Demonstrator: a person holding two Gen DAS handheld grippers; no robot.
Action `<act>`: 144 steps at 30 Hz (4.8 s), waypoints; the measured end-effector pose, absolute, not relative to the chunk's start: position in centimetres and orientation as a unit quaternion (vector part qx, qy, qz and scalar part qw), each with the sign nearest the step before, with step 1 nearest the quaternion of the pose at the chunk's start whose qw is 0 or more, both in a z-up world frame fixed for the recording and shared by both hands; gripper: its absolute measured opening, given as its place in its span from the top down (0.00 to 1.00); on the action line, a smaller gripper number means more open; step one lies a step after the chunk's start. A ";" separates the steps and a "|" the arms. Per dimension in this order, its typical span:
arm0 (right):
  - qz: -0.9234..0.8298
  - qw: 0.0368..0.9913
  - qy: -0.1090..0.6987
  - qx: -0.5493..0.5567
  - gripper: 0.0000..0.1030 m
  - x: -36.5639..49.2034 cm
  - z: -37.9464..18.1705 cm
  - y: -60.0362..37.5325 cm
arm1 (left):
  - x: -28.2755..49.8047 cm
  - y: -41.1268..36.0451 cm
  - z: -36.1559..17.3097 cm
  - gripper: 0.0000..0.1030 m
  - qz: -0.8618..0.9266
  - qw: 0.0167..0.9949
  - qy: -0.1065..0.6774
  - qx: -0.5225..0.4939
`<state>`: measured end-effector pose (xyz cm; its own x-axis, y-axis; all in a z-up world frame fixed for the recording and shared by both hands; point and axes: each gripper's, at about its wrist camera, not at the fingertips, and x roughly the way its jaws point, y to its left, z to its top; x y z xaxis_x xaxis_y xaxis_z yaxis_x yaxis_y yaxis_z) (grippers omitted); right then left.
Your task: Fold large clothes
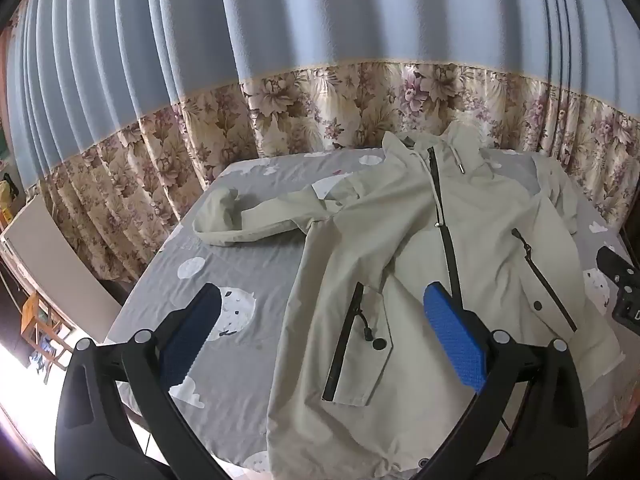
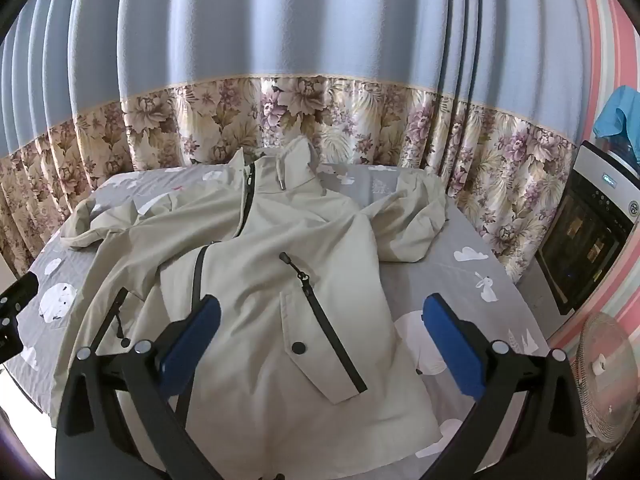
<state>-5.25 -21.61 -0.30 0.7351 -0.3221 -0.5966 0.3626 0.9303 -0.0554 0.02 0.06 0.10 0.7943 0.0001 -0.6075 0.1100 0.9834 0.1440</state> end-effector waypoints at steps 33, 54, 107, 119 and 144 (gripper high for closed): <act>-0.205 0.928 0.312 0.009 0.02 -5.3 0.4 -21.7 | 0.8 0.4 -0.9 0.03 -0.041 0.945 0.315 0.076; -0.187 0.926 0.325 0.032 0.02 -2.8 -0.3 -23.9 | 4.0 -0.3 -1.1 0.03 -0.036 0.939 0.335 0.073; -0.146 0.925 0.349 -0.039 0.02 13.0 -1.0 -31.1 | 34.5 15.5 -10.6 0.03 0.121 0.886 0.443 0.065; -0.180 0.918 0.339 -0.100 0.02 15.5 -0.3 -32.6 | 39.0 21.6 -12.9 0.80 0.105 0.877 0.469 0.003; -0.186 0.919 0.344 -0.045 0.02 15.9 -3.4 -36.5 | 31.9 -11.8 -11.6 0.33 -0.201 0.862 0.462 0.056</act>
<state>15.87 -36.51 -3.44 0.6934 -0.3735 -0.6162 0.3109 0.9266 -0.2117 31.92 -11.79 -11.63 0.4918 -0.2940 -0.8196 0.3984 0.9130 -0.0884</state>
